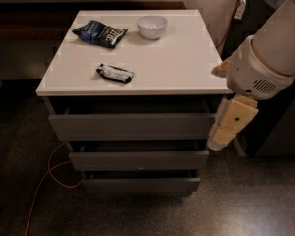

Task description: Place rxbar blueberry into middle drawer

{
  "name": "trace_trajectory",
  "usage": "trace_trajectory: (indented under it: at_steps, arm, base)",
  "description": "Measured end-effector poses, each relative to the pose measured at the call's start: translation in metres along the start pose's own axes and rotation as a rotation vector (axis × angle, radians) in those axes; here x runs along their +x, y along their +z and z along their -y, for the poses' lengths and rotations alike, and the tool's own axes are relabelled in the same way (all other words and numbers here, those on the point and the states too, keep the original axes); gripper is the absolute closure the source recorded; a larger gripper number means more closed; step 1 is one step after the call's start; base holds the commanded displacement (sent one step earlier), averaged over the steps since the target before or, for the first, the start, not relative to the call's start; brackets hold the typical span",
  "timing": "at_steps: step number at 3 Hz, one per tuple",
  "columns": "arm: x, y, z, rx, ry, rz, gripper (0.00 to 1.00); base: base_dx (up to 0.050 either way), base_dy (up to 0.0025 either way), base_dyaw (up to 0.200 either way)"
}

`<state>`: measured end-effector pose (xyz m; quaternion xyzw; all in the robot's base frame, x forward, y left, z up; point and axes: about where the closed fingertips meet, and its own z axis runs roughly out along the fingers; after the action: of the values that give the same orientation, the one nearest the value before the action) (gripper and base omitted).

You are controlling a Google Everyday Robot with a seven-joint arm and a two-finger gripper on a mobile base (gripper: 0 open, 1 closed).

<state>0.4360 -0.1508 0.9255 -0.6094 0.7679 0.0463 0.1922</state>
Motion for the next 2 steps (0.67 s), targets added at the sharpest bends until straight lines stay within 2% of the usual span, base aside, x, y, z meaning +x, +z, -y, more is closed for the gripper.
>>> trace_trajectory:
  at_steps: [1, 2]
  arm:
    - [-0.017, 0.045, -0.018, -0.020, -0.040, 0.039, 0.00]
    - [-0.024, 0.114, -0.037, -0.032, -0.125, 0.047, 0.00]
  base:
    - [0.000, 0.00000, 0.000]
    - [0.000, 0.00000, 0.000]
